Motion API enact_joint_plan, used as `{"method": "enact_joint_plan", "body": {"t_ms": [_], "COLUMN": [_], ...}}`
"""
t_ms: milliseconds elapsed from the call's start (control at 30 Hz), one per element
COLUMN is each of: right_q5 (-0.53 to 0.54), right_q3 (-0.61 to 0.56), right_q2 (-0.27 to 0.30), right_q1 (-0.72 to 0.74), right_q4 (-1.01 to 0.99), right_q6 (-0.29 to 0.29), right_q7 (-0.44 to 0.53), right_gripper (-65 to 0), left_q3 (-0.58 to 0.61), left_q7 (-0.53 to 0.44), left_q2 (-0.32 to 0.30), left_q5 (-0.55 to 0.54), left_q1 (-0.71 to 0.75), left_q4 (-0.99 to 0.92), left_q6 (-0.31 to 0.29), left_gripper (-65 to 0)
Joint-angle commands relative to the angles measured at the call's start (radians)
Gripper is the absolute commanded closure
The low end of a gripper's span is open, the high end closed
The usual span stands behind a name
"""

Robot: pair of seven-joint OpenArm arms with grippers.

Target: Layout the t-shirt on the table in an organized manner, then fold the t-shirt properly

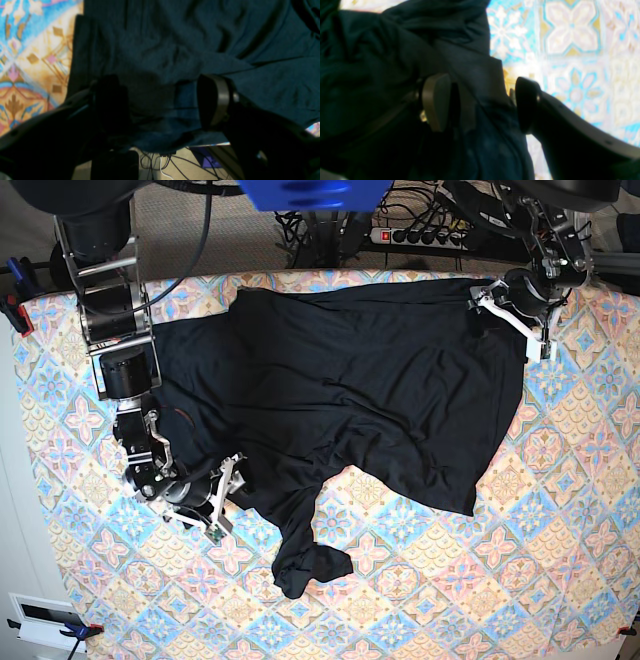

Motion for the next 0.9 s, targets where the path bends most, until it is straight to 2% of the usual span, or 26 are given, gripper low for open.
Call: {"method": "enact_joint_plan", "body": {"t_ms": [0,267,767,867], "right_q5": [0.006,0.004,0.007,0.007], "right_q3": [0.007,0.003,0.01,0.059], "right_q2": [0.019,0.019,0.019,0.019], "right_q1": [0.034,0.034,0.07,0.07], "right_q4": [-0.012,-0.16,-0.19,-0.19], "right_q6": [-0.004,-0.004,-0.005,-0.005], "right_q7": [0.027,0.106,0.113,0.119], "right_gripper": [-39.3,-39.3,-39.3,-39.3], "left_q3": [-0.005,-0.005,-0.005,-0.005], "left_q7": [-0.016,-0.016,-0.016,-0.016], "left_q2": [-0.007,-0.005,-0.005,-0.004], "left_q5": [-0.015,-0.015,-0.015,-0.015], "left_q1": [0.001,0.001,-0.002,-0.002], "left_q4": [0.017,0.017,0.017,0.017], "left_q6": [0.0,0.0,0.0,0.0], "left_gripper": [-45.0,-45.0,-45.0,-45.0]}}
